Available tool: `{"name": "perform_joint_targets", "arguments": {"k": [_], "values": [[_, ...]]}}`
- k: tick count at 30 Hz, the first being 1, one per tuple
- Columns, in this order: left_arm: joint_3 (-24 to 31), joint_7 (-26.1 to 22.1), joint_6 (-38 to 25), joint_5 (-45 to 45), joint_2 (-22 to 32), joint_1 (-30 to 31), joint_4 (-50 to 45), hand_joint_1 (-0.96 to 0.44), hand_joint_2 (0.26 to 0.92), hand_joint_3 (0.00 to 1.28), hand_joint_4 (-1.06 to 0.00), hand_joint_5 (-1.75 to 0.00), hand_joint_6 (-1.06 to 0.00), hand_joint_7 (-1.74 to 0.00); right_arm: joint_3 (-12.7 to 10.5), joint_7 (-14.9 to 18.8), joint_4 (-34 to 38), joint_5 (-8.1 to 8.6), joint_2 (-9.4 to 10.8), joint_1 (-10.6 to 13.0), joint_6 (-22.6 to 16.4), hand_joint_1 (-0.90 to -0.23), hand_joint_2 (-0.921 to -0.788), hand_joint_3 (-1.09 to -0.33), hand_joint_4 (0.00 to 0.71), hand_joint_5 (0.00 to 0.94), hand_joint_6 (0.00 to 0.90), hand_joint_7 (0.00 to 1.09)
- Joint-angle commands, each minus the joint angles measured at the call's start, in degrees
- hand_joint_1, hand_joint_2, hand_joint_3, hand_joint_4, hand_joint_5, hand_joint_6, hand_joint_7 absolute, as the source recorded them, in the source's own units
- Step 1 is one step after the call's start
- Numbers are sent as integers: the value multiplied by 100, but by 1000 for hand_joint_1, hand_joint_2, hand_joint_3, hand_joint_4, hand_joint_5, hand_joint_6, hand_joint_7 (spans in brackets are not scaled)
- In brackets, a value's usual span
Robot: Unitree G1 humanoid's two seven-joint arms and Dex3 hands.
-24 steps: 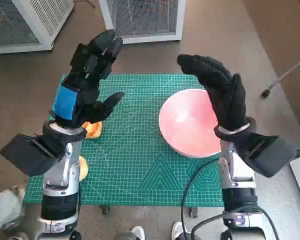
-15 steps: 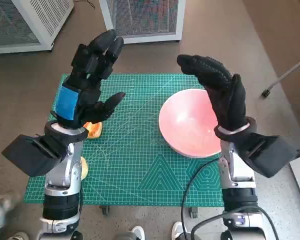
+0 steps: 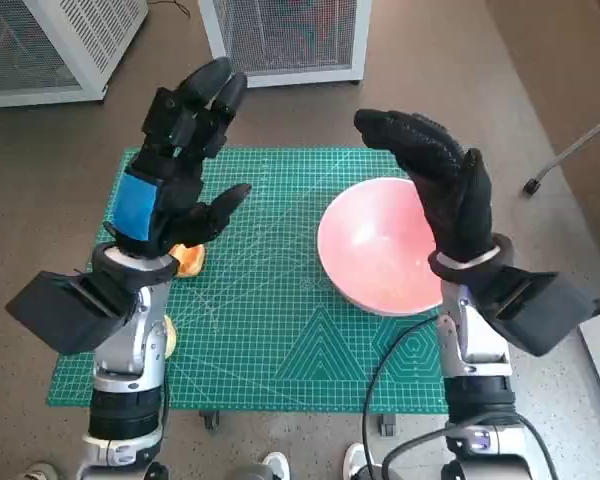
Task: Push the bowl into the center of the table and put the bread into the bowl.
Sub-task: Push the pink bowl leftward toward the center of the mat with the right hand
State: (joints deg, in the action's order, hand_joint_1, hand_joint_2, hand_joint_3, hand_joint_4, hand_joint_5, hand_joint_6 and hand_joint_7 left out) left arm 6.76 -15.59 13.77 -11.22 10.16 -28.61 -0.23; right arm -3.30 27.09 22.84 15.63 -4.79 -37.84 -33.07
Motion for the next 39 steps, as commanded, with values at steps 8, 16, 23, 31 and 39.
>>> {"name": "perform_joint_targets", "arguments": {"k": [8,16,23,31,39], "values": [[-39,35,23,4,-49,13,-23,-502,921,293,-273,-1,-83,-583,-58,103,5,98,-52,113,62,-634,-921,-670,224,0,307,50],[-51,57,22,36,-49,75,-77,-504,921,294,-274,-1,-82,-583,-381,174,157,358,-259,74,99,-648,-921,-689,210,0,296,45],[-52,66,42,61,-44,126,-96,-503,921,301,-274,-1,-81,-583,-727,-74,520,316,-349,79,-90,-639,-921,-679,206,0,299,50],[-35,82,39,44,-35,173,-102,-504,921,317,-274,-1,-81,-581,-1113,-196,1305,278,-589,19,-417,-630,-921,-653,211,3,310,55],[-38,127,17,43,-65,190,-117,-513,921,320,-275,-1,-86,-581,-1399,-369,2276,163,-841,-127,-835,-626,-921,-652,217,4,300,48]]}}
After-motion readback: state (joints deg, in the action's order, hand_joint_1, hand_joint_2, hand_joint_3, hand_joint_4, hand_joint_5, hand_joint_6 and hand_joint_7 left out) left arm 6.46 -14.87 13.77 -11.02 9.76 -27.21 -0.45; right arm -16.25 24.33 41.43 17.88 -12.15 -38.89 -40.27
